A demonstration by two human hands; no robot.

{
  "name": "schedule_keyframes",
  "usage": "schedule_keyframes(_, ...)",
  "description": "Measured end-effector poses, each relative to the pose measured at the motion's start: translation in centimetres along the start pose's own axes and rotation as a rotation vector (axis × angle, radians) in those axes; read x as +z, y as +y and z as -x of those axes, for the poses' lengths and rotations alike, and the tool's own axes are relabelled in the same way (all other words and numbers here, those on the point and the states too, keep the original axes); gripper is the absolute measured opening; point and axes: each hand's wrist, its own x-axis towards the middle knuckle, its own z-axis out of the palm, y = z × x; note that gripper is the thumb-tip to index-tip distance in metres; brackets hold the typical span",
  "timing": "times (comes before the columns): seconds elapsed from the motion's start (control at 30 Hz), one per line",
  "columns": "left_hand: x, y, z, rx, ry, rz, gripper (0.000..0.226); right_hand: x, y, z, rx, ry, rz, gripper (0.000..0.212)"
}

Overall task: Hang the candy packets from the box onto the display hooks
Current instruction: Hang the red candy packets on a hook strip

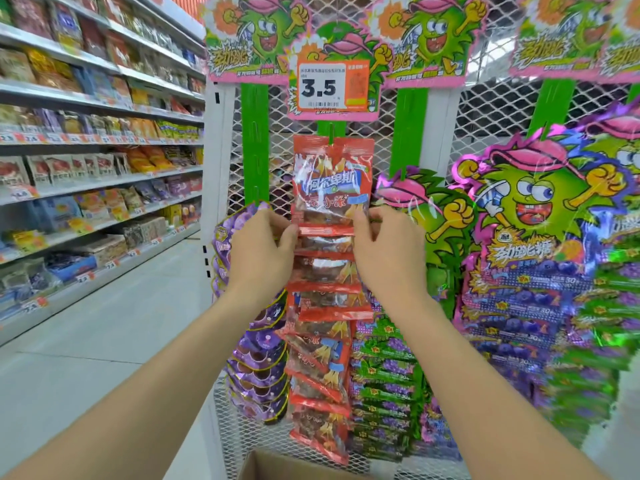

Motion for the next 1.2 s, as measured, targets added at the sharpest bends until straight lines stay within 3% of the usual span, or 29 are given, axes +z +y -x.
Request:
schedule_keyframes(0.13, 0.5, -1.6, 2.7, -0.064, -0.038, -0.065, 0.015, 0.9, 1.5, 3.7, 0.042, -0.024, -0.017, 0.028)
schedule_keyframes(0.27, 1.6, -3.7, 5.2, -0.145, -0.316, -0.144, 0.024, 2.1, 2.7, 7.7, 0.083, -0.158, 0.054, 0.025)
schedule_keyframes(0.37, 2.1, -4.6, 6.3, -0.187, -0.466, -0.056, 0.021, 3.1, 2.5, 10.0, 0.117, -0.241, 0.077, 0.037)
schedule_keyframes(0.47, 2.3, -5.7, 6.9, -0.215, -0.450, -0.077, 0.011, 3.9, 3.1, 11.4, 0.151, -0.230, 0.046, 0.031)
schedule_keyframes(0.57, 2.7, -6.6, 8.4, -0.249, -0.421, -0.147, 0.019, 4.3, 4.5, 13.0, 0.237, -0.214, 0.064, 0.028)
schedule_keyframes(0.73, 3.9, -7.1, 10.8, -0.240, -0.406, -0.125, 0.016, 5.0, 5.4, 16.9, 0.321, -0.334, 0.044, 0.031)
schedule_keyframes(0.83, 4.3, -7.6, 11.9, -0.179, -0.388, -0.168, 0.004, 5.2, 5.7, 18.1, 0.306, -0.415, -0.010, 0.050)
schedule_keyframes(0.97, 4.8, -9.2, 12.5, -0.177, -0.374, -0.193, 0.029, 5.1, 6.0, 18.6, 0.332, -0.375, -0.022, 0.045)
schedule_keyframes(1.07, 4.9, -9.7, 12.8, -0.206, -0.422, -0.132, 0.002, 6.5, 6.5, 19.3, 0.392, -0.374, -0.054, 0.035)
schedule_keyframes(1.13, 5.0, -10.0, 13.3, -0.231, -0.445, -0.117, 0.020, 7.5, 7.0, 20.3, 0.411, -0.448, -0.012, 0.020)
schedule_keyframes(1.2, 5.1, -10.4, 13.8, -0.243, -0.445, -0.104, 0.036, 8.2, 7.6, 21.0, 0.452, -0.492, 0.062, 0.020)
